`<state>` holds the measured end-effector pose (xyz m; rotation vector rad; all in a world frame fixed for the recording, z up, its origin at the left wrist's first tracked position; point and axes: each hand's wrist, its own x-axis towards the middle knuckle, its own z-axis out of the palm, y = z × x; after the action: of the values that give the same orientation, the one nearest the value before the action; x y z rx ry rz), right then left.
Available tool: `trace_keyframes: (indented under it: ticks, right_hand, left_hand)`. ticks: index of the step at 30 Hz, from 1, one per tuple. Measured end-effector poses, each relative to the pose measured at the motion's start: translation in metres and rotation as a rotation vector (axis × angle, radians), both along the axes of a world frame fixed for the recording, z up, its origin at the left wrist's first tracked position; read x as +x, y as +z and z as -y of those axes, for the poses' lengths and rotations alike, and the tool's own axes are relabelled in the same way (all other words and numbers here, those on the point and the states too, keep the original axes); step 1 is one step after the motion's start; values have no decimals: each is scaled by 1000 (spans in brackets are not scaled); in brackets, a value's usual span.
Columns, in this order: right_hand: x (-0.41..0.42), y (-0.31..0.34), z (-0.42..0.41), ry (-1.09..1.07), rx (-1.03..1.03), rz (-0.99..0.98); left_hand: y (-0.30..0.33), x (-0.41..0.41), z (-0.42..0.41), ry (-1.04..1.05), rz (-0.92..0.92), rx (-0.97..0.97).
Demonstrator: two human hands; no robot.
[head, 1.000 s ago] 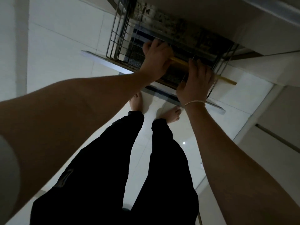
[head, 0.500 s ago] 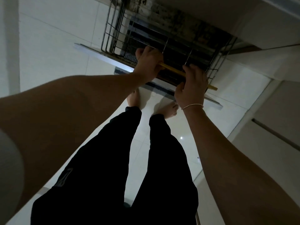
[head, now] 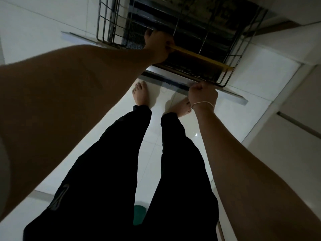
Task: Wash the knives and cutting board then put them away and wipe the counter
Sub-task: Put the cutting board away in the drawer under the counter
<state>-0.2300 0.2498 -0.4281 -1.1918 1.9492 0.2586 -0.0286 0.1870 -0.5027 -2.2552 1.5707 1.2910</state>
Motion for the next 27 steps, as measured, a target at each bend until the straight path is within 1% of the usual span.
trace_keyframes:
  ticks: [1,2,3,4,5,6,7,9,11,13,14,15,17,19,22,23,25,26,27]
  right_hand:
    - [2,2,-1,-8,24,-6]
    - [6,5,-2,-40,71,3]
    - [10,7,-3,-103,126,15]
    - [14,7,-2,-213,181,45]
    - [19,7,-1,-399,242,121]
    - [26,10,2,-597,302,209]
    - [33,13,5,-789,334,301]
    - [46,21,18,-1035,337,419]
    - [57,25,35,-1239,297,499]
    - [57,24,51,-1327,307,511]
    - [57,23,57,-1325,334,506]
    - [55,22,63,-1328,368,515]
    - [54,21,73,-1338,406,534]
    - [54,21,87,-1327,391,564]
    - [53,22,102,-1359,290,643]
    - [52,25,102,-1400,205,718]
    - [48,31,92,-1455,47,937]
    - [44,34,83,-1452,19,1036]
    - [40,36,73,-1435,21,1098]
  left_hand:
    - [2,-5,-11,13,1,-8]
    - [6,-17,-38,50,33,52]
    - [9,-34,-79,126,18,171]
    - [6,-43,-113,304,-37,233]
    - [5,-43,-133,463,-40,253]
    - [10,-37,-139,577,6,220]
    - [17,-26,-135,697,-3,129]
    - [36,-10,-103,852,58,-37]
    - [62,-18,-87,974,-119,-31]
    - [62,-27,-82,1060,-269,58]
    - [60,-23,-71,1148,-322,101]
    - [56,-18,-58,1226,-348,132]
    - [57,-10,-34,1323,-354,108]
    - [65,-12,-24,1369,-417,17]
    - [75,-20,-33,1319,-544,-113]
    - [74,-14,-28,1303,-622,-136]
    - [63,5,-2,1199,-708,-240]
    - [54,16,12,1139,-749,-312]
    - [35,22,11,1071,-737,-357]
